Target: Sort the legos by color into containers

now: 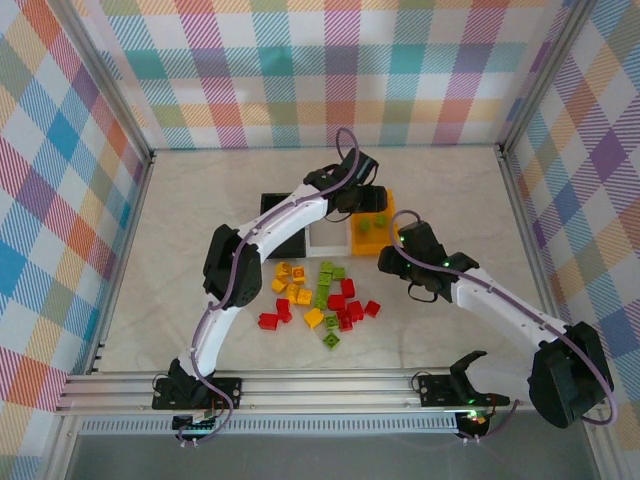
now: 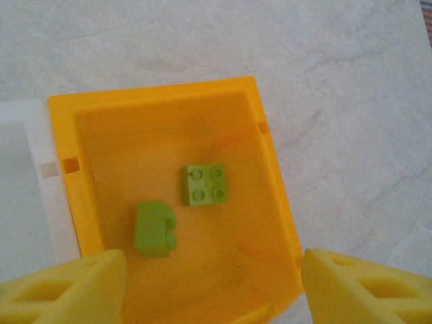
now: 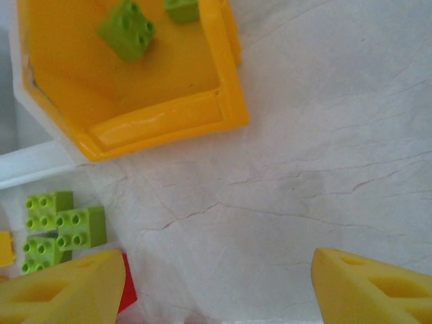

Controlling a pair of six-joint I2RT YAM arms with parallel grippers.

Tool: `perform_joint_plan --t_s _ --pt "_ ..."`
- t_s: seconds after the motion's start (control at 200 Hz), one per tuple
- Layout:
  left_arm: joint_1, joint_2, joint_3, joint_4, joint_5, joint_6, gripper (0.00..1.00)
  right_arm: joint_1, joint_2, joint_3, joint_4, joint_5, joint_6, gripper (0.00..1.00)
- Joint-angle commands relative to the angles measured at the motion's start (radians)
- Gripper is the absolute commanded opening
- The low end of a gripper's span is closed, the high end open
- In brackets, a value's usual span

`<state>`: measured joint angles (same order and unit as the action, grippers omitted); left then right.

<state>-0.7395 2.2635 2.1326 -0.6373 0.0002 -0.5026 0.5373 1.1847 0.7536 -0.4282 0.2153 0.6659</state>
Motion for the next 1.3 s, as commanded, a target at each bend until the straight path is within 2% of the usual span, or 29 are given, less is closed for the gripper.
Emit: perform_joint_plan --t_s 0.0,0.055,0.08,0.105,0.195,0.325,0.55,0.81,1.045,1.12,1.295 --pt "-0.012 -0.153 -0.116 0.037 0.023 -0.009 0.76 0.017 0.042 -0.027 0.010 -0.100 -0.004 0.74" --pt "-0.013 -0.258 -0.240 0.106 0.027 -0.017 0.81 0.040 0.059 -0.039 0.010 -0.124 0.005 0.74" --pt "-0.014 -0.309 -0.303 0.133 0.029 -0.020 0.95 0.054 0.068 -0.045 0.010 -0.127 0.014 0.74" --pt "-0.015 -0.359 -0.364 0.155 0.029 -0.023 1.00 0.070 0.071 -0.050 0.009 -0.127 0.025 0.74" --pt "-0.019 -0.542 -0.579 0.221 0.035 -0.035 1.00 0.127 0.089 -0.069 0.008 -0.108 0.083 0.74" --pt "-0.027 -0.816 -0.899 0.285 -0.021 -0.085 1.00 0.190 0.078 -0.118 0.030 -0.069 0.214 0.73" --pt "-0.028 -1.210 -1.265 0.216 -0.197 -0.160 1.00 0.257 0.086 -0.106 -0.003 0.033 0.355 0.70" --pt "-0.026 -1.461 -1.422 0.090 -0.343 -0.198 1.00 0.267 0.173 -0.061 -0.025 0.032 0.433 0.66" --pt "-0.025 -1.515 -1.436 0.031 -0.408 -0.187 1.00 0.326 0.265 -0.011 -0.053 0.013 0.476 0.63" --pt "-0.026 -1.520 -1.441 0.029 -0.409 -0.187 1.00 0.332 0.281 -0.010 -0.077 0.014 0.494 0.60" --pt "-0.026 -1.519 -1.440 0.028 -0.419 -0.182 1.00 0.334 0.266 -0.044 -0.099 0.031 0.514 0.43"
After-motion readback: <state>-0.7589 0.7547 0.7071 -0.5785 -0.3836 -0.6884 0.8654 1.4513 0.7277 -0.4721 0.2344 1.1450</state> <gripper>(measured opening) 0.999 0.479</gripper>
